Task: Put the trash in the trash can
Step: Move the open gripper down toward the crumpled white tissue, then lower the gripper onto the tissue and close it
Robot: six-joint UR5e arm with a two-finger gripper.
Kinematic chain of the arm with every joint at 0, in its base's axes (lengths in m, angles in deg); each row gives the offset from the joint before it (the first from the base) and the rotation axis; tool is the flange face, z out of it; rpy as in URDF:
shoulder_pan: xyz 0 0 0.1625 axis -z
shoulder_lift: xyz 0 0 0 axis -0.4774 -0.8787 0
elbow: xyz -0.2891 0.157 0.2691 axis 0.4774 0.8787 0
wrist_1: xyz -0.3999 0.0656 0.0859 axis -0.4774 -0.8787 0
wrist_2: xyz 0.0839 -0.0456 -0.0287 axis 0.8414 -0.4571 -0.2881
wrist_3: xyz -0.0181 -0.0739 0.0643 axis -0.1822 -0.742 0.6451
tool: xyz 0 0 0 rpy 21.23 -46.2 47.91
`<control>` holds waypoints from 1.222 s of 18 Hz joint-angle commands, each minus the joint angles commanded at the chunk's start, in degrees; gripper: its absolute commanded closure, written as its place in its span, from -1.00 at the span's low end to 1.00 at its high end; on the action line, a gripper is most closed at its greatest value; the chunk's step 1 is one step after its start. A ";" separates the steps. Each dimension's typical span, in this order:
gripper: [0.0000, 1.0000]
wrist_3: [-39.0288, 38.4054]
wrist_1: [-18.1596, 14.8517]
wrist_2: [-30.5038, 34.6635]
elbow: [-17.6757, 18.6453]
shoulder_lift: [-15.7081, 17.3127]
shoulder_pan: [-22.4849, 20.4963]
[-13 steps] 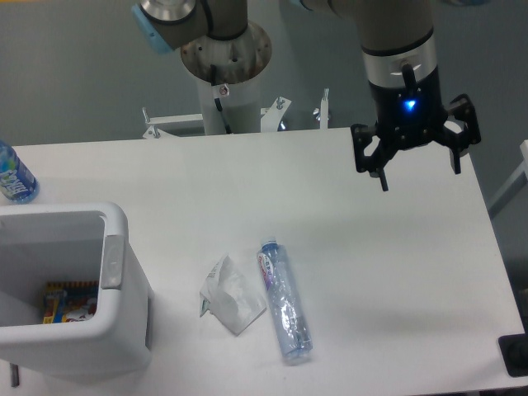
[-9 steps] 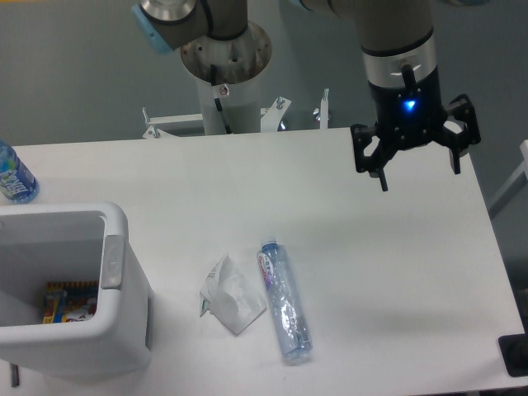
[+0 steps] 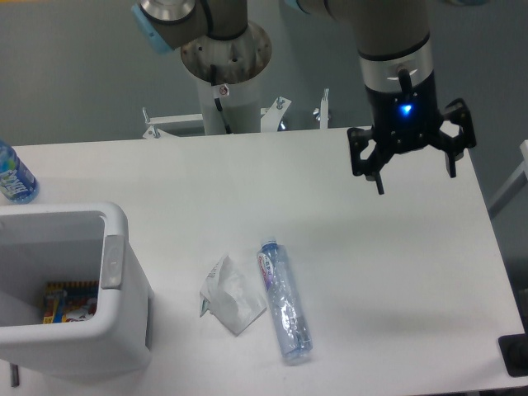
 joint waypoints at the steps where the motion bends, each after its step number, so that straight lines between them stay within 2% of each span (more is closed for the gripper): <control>1: -1.00 0.00 0.17 -0.52 0.88 0.00 0.09; 4: -1.00 -2.53 4.21 -2.72 2.90 -0.35 0.88; 6: -1.00 -6.40 4.57 -4.91 4.39 -0.44 2.01; 11: -1.00 -7.29 4.48 -21.68 8.69 -1.41 3.43; 12: -1.00 -7.12 4.57 -23.01 9.92 -1.49 3.52; 22: -1.00 -9.49 6.85 -23.91 10.38 -10.36 9.14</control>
